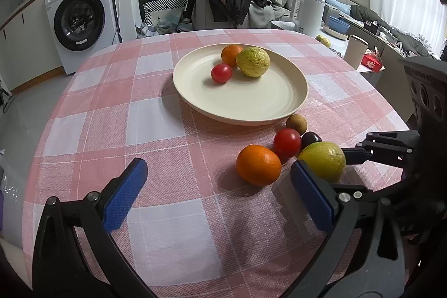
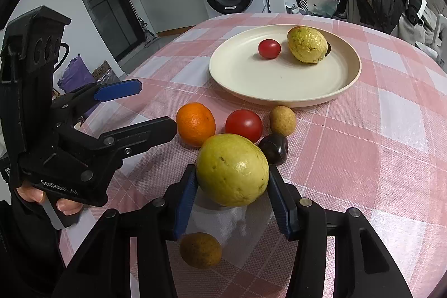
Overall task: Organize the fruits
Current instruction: 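Reach the right tool to the large yellow-green fruit and grasp it, then grasp the mandarin orange with the left tool while the right tool holds the yellow-green fruit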
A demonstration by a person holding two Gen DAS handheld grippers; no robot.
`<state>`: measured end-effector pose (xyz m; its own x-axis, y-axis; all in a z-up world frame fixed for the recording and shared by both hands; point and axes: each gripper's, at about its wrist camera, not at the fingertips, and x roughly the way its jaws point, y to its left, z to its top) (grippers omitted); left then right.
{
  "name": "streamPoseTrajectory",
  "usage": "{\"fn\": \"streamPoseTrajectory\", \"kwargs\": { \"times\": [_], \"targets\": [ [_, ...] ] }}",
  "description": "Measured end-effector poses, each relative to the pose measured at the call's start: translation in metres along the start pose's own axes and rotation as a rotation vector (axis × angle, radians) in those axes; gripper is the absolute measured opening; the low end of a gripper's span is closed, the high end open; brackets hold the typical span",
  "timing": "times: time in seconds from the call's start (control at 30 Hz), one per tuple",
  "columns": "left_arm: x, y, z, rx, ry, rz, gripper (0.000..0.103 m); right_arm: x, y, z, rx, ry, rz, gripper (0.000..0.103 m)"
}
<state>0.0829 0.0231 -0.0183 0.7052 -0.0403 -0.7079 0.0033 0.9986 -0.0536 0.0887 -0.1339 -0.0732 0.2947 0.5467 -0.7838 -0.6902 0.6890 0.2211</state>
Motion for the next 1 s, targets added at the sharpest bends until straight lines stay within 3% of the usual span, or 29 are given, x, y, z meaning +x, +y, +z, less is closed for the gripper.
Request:
{"fn": "streamPoseTrajectory", "kwargs": {
  "times": [0.37, 0.7, 0.77, 1.0],
  "targets": [
    [0.001, 0.000, 0.000, -0.001, 0.003, -0.003, 0.102, -0.019, 0.000, 0.002, -0.003, -0.070, 0.002, 0.050],
    [0.021, -0.002, -0.002, 0.003, 0.065, -0.027, 0.101, -0.035, -0.019, 0.009, 0.073, -0.136, -0.046, 0.050],
    [0.027, -0.005, -0.002, 0.007, 0.081, -0.042, 0.096, -0.034, -0.021, 0.009, 0.079, -0.134, -0.050, 0.050],
    [0.041, -0.018, -0.002, 0.050, 0.110, -0.085, 0.057, -0.035, -0.021, 0.008, 0.081, -0.133, -0.053, 0.050]
  ]
}}
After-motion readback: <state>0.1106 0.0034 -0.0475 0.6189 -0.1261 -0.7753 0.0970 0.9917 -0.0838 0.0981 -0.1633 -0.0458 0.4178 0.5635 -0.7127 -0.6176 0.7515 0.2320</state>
